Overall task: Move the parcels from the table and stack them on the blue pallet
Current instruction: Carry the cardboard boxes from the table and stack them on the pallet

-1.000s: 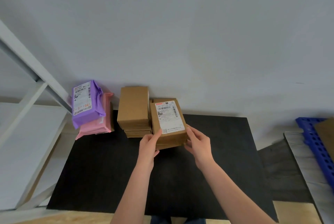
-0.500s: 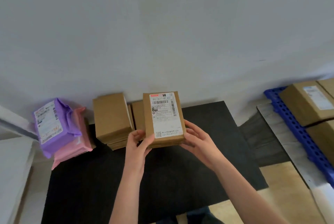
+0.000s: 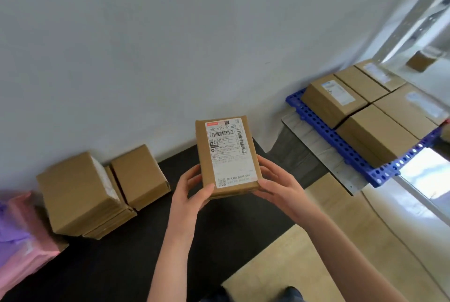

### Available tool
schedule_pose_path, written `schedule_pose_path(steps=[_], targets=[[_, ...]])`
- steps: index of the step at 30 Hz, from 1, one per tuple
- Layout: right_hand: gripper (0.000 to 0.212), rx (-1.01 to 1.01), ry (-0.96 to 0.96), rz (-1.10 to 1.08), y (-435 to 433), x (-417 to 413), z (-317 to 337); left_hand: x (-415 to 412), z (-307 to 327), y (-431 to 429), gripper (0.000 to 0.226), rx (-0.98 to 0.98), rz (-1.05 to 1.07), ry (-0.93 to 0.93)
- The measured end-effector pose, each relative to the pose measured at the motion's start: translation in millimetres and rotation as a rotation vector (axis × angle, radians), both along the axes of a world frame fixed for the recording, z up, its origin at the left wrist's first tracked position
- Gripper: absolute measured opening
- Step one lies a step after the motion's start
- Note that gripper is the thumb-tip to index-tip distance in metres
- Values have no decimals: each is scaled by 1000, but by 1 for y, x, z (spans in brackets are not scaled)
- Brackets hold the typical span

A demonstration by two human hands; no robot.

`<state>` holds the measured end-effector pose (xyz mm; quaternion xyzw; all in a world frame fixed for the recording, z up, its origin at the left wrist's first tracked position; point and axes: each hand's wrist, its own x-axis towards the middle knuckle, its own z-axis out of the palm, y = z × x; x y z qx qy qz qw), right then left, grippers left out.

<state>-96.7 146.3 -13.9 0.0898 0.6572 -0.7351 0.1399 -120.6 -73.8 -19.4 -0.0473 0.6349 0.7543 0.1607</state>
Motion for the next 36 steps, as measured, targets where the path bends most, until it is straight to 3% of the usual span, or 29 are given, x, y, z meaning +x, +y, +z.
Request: schedule_pose_path(steps=[14,18,23,36], targets=[[65,8,62,-240,175,110,7,58,14,189,49,-28,-210,19],[55,-29,37,-326,233,146,9,88,13,254,57,-2,-237,2],[59,-58,28,-402,300,188,10,124,13,330,58,-17,-265,-8],[57,-86,7,-550,406,236,-12,145,-3,448,44,-76,-401,-32]])
